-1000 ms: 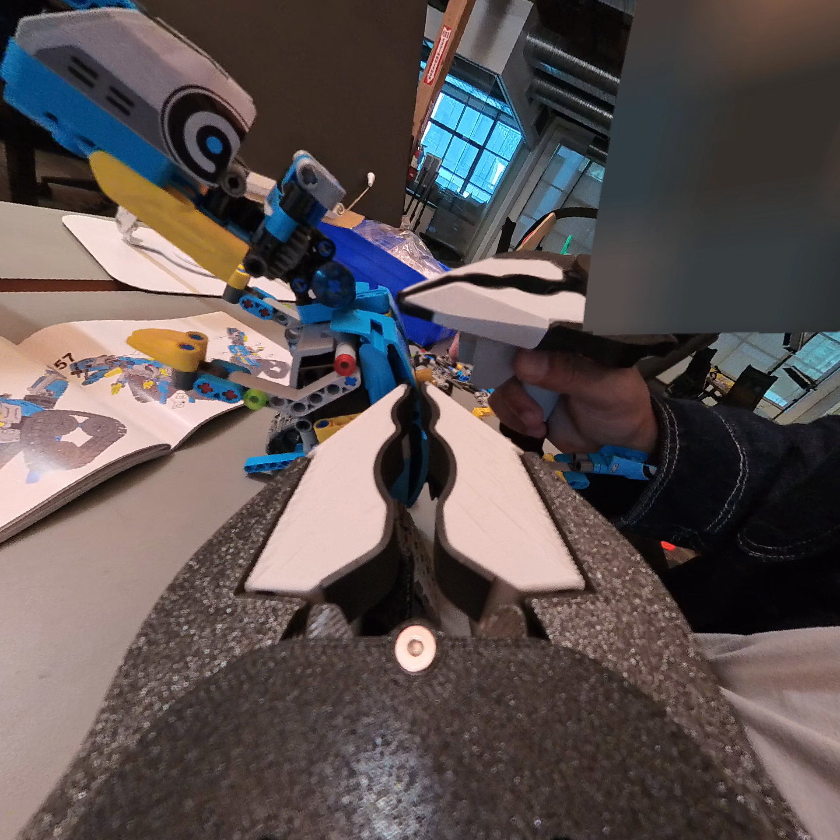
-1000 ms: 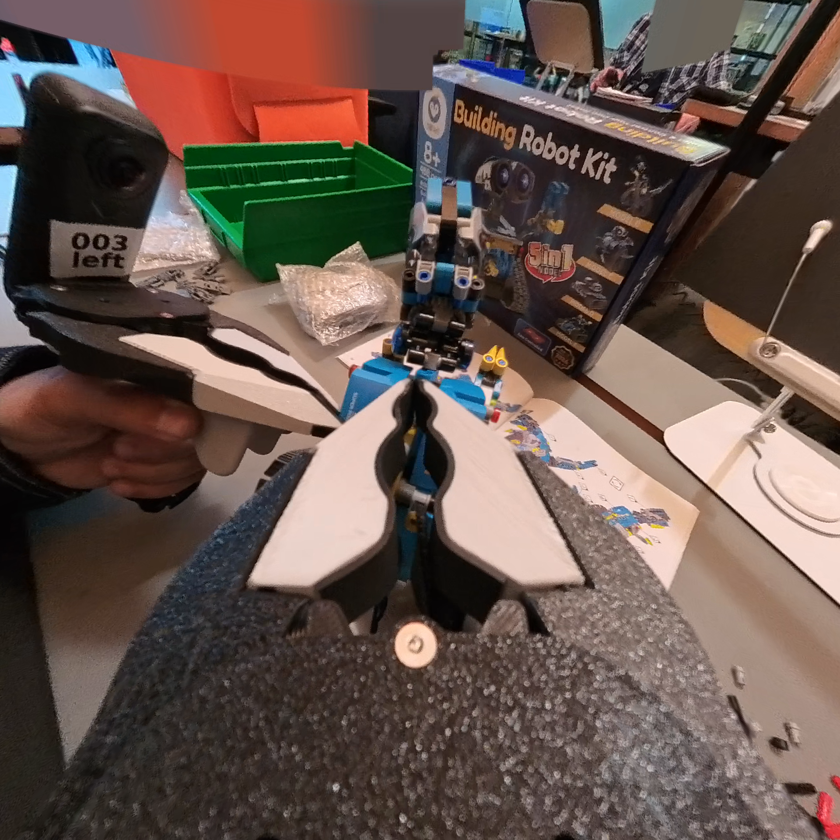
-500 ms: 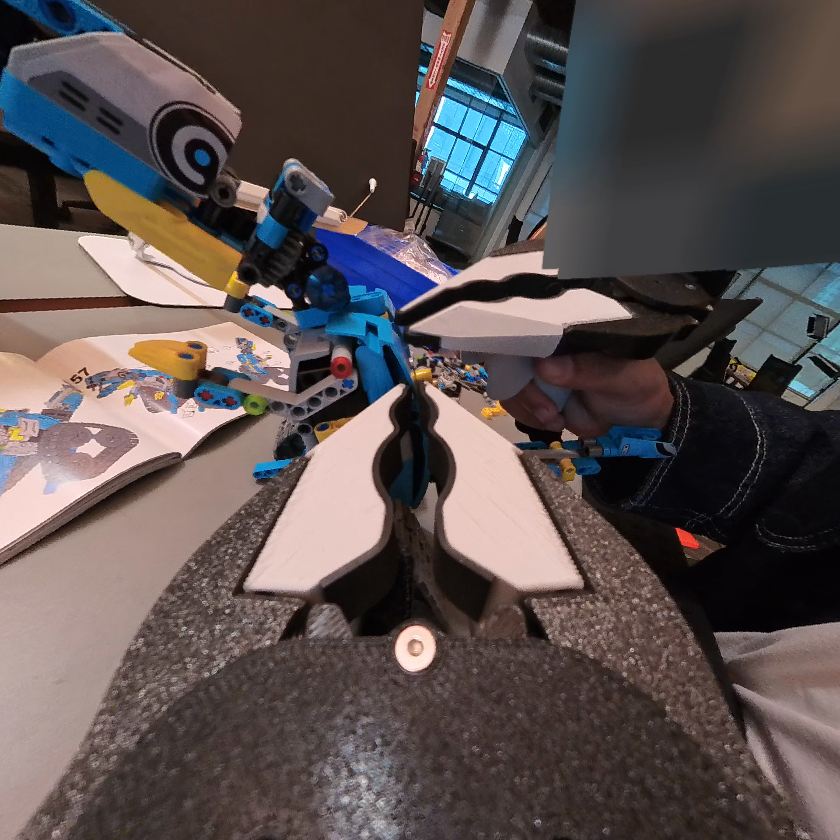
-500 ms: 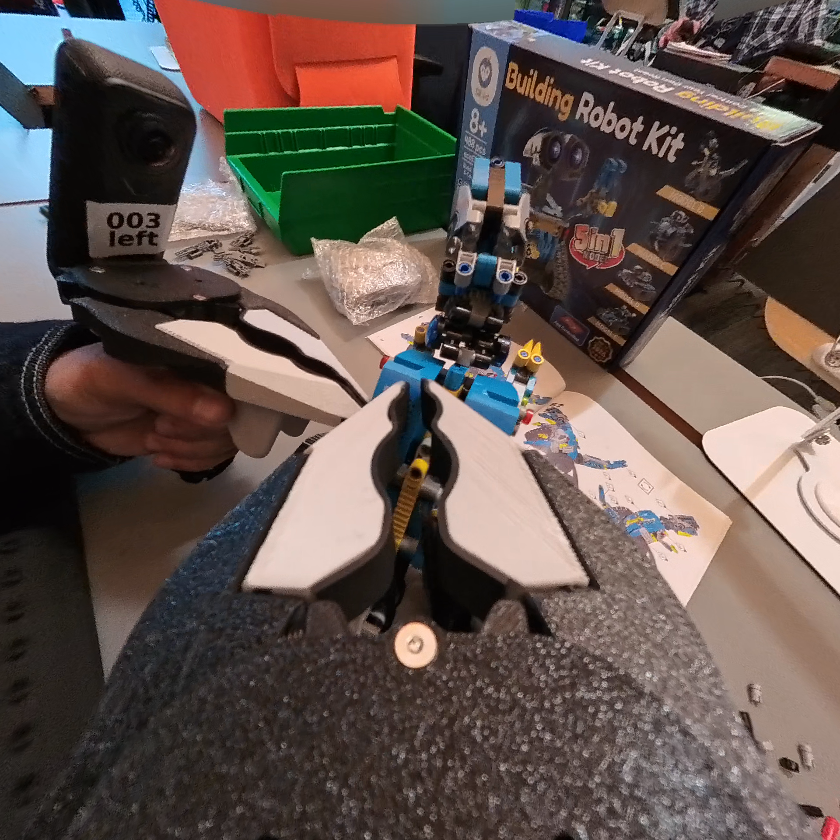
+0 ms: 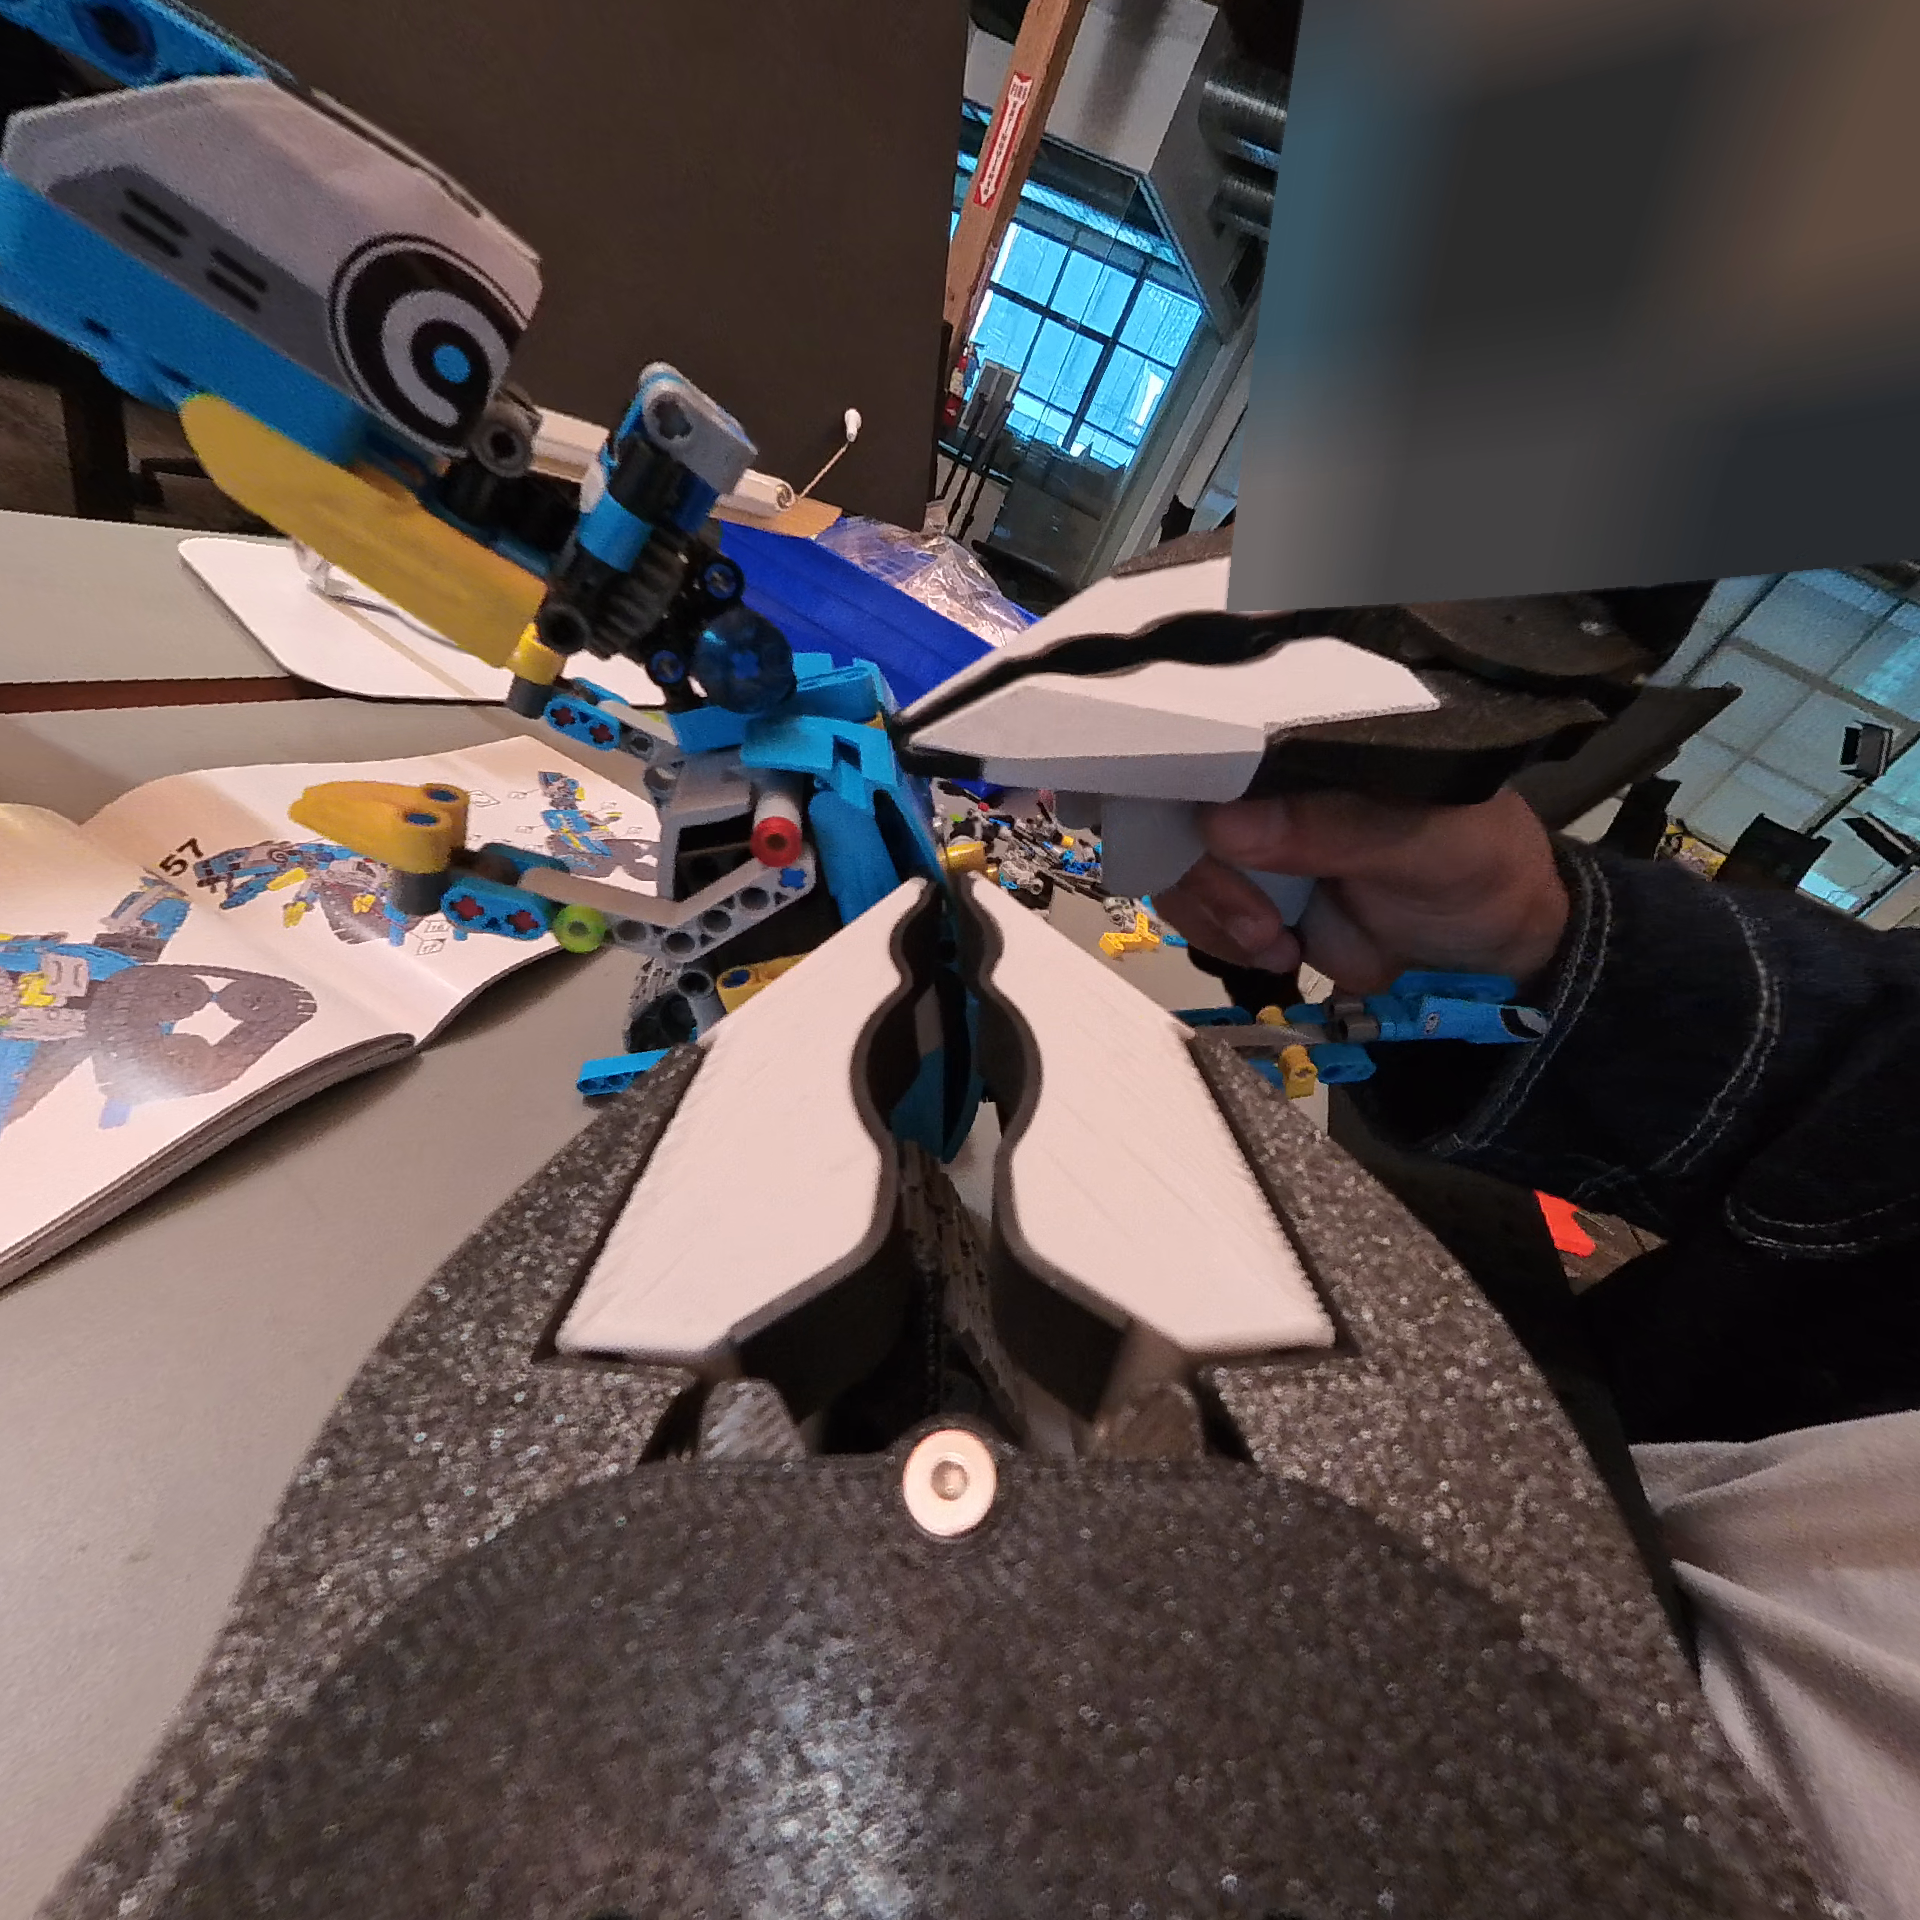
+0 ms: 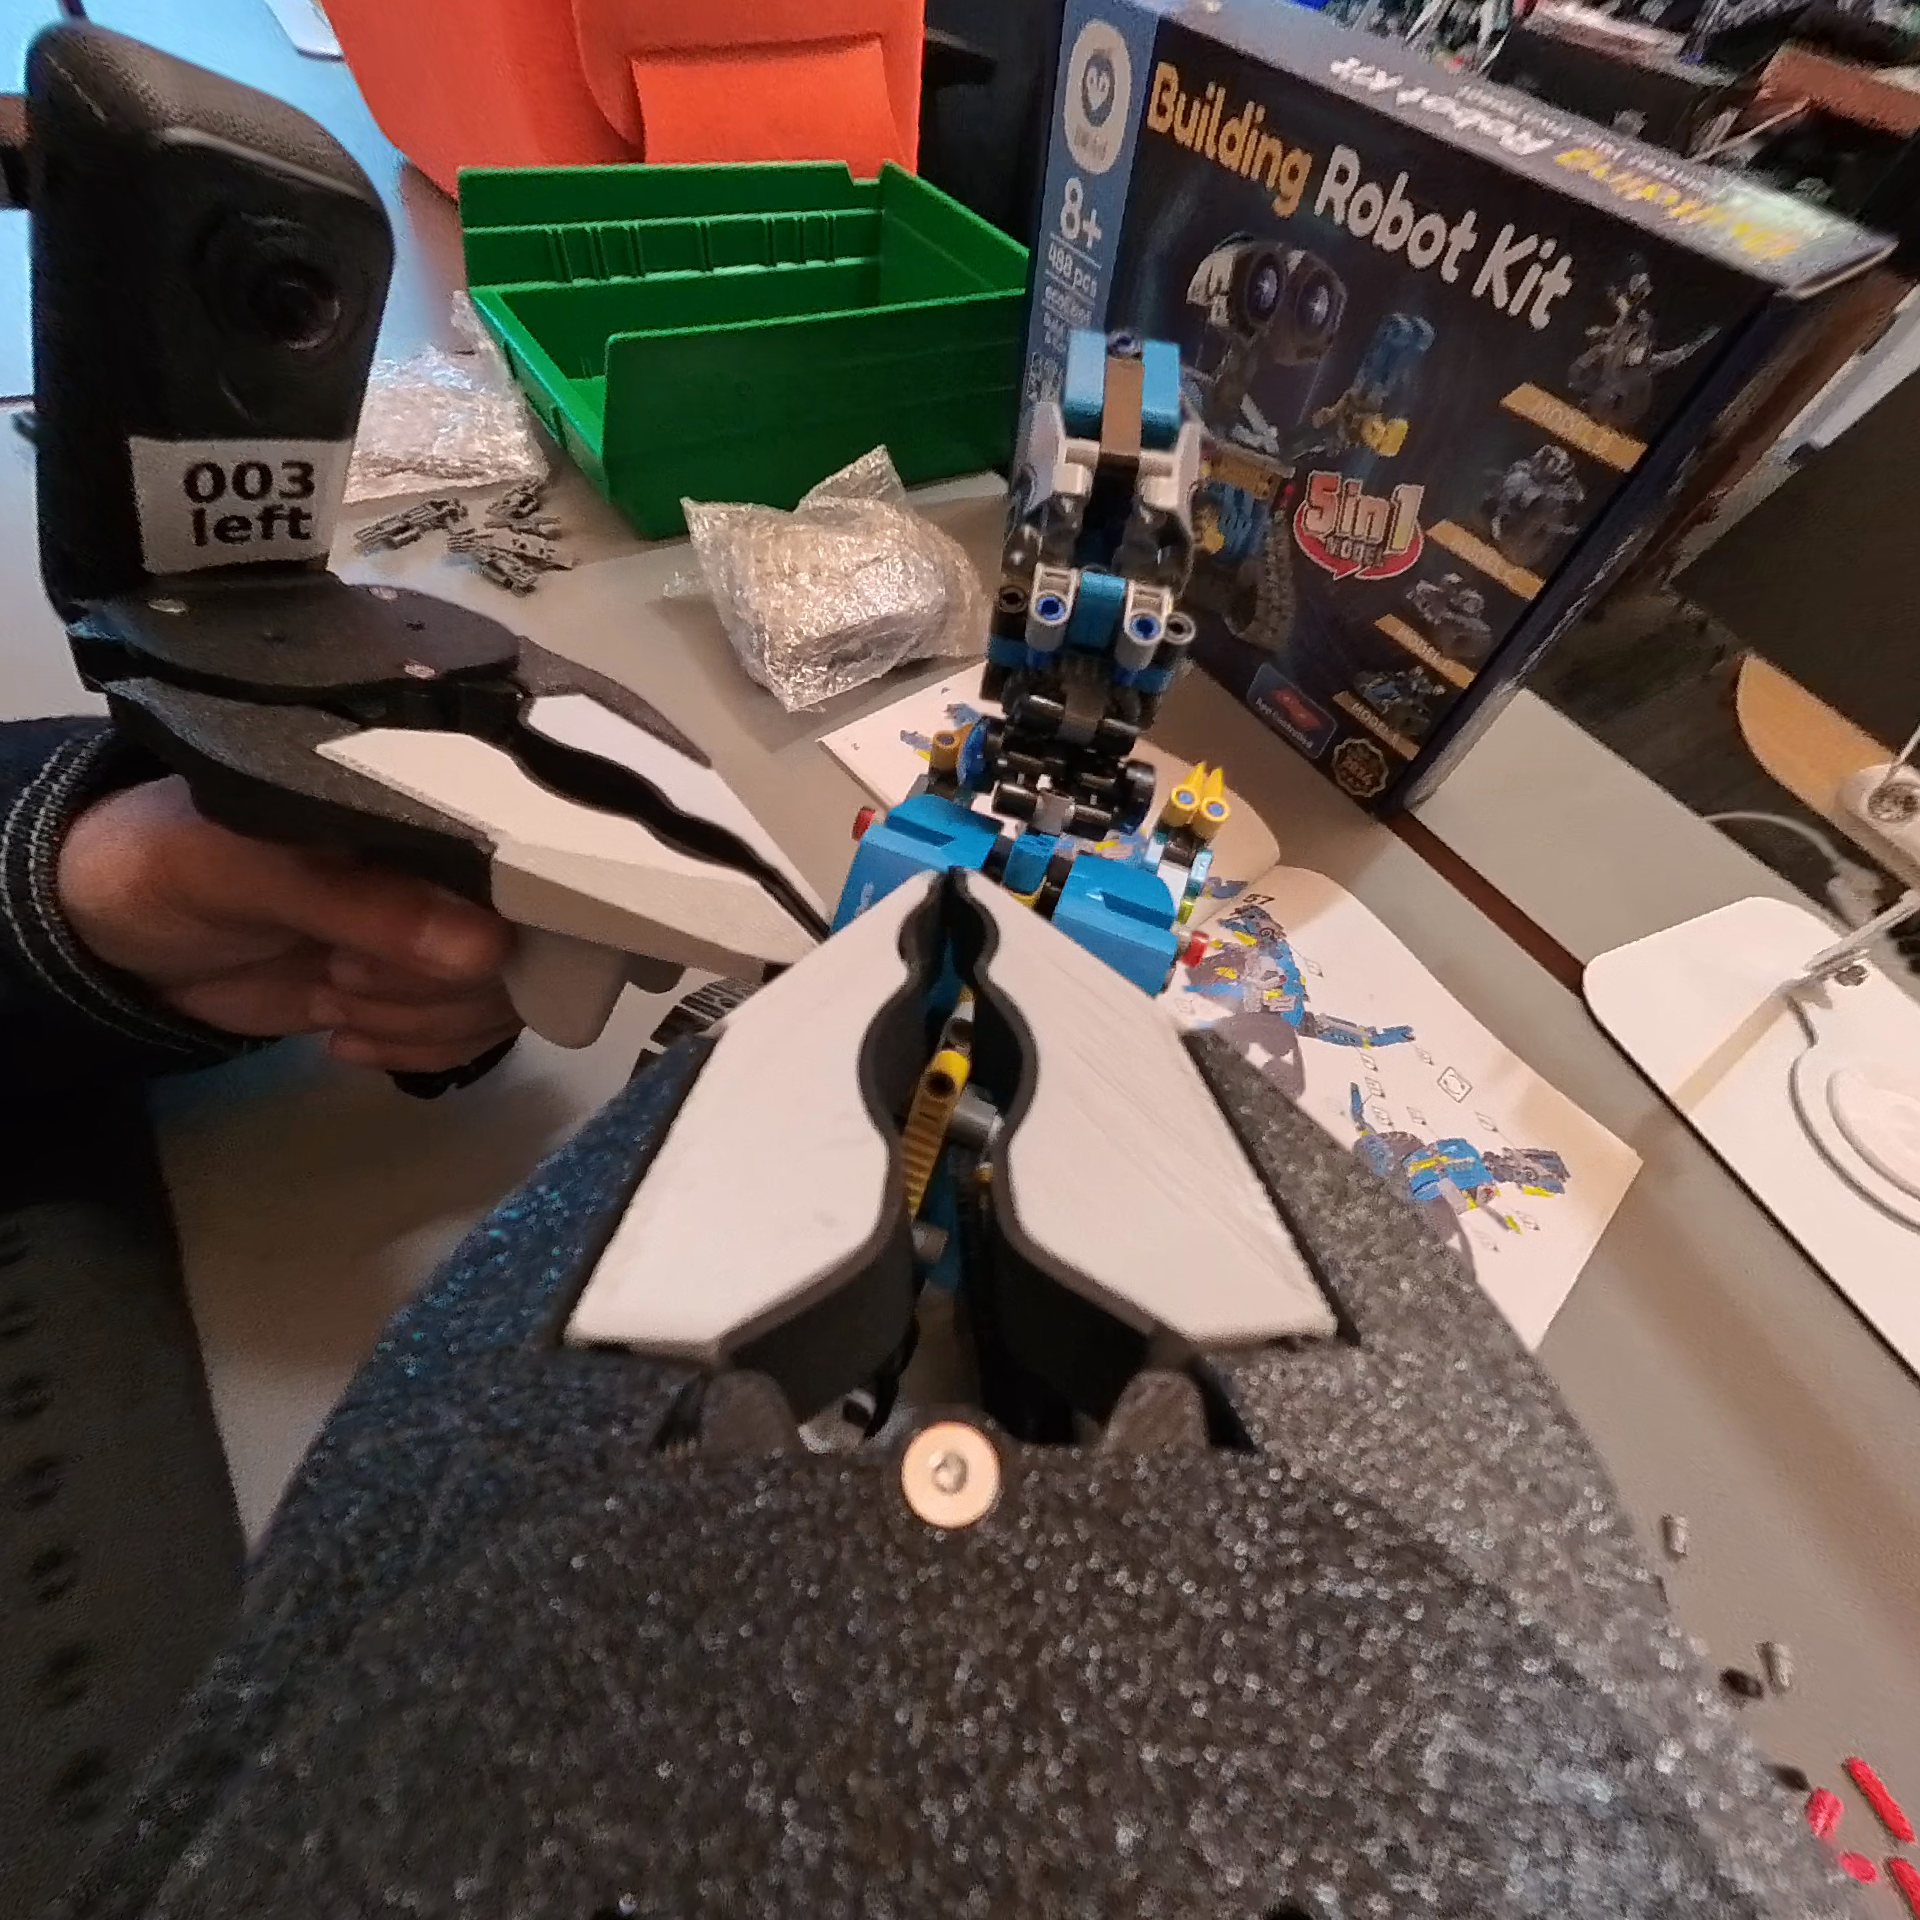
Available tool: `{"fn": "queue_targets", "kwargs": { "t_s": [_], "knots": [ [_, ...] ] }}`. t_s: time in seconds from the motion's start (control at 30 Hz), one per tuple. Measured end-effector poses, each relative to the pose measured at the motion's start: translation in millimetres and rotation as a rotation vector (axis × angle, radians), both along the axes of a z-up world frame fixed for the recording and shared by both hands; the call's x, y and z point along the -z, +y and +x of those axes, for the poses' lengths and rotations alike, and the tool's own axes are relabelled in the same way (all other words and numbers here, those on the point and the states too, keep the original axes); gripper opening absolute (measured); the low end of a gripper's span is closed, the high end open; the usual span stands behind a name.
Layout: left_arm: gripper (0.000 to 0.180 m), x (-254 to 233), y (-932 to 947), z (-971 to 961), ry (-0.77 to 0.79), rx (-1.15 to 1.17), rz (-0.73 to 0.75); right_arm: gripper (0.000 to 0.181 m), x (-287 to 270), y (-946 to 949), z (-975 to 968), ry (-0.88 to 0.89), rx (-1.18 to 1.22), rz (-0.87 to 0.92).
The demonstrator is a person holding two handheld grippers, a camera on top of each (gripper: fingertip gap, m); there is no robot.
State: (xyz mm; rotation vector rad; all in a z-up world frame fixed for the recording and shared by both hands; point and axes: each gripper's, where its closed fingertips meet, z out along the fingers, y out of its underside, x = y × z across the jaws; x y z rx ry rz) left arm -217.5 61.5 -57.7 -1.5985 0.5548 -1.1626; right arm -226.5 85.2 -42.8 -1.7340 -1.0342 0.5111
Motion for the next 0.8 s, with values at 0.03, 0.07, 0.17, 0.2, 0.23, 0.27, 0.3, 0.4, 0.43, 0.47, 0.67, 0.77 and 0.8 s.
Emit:
{"fn": "queue_targets", "kwargs": {
  "t_s": [0.03,0.07,0.17,0.2,0.23,0.27,0.3,0.4,0.43,0.47,0.67,0.77,0.8],
  "knots": [
    [0.001,0,0,0,-0.001,0.001,-0.002,0.0,0,0,0,-0.002,-0.004,-0.026],
    [0.001,0,0,0,-0.002,0.001,-0.004,0.0,0,0,0,0.001,-0.006,-0.056],
    [0.001,0,0,0,0.003,-0.002,0.0,0.0,0,0,0,0.008,-0.016,-0.085],
    [0.001,0,0,0,0.003,-0.001,0.0,0.0,0,0,0,0.008,-0.021,-0.092],
    [0.001,0,0,0,0.003,0.0,0.0,0.0,0,0,0,0.011,-0.026,-0.103],
    [0.001,0,0,0,0.002,0.001,-0.002,0.0,0,-1,0,0.014,-0.03,-0.111],
    [0.001,0,0,0,0.001,0.002,-0.002,0.0,1,-1,1,0.014,-0.033,-0.115],
    [0.0,0,0,0,0.001,0.003,-0.004,0.0,2,-5,0,-0.008,-0.062,-0.121],
    [0.0,0,0,0,0.0,0.003,-0.005,0.0,4,-9,-3,-0.019,-0.088,-0.135],
    [0.0,0,0,0,-0.002,0.003,-0.007,0.0,6,-12,-4,-0.034,-0.102,-0.135],
    [0.001,0,0,0,-0.009,0.009,-0.013,0.0,-17,-7,6,0.085,-0.071,-0.115],
    [0.0,0,-1,1,-0.01,0.009,-0.014,0.01,-6,-9,3,0.023,-0.088,-0.114],
    [0.001,0,-1,1,-0.008,0.009,-0.012,0.009,-6,-8,1,0.027,-0.085,-0.107]
  ]
}}
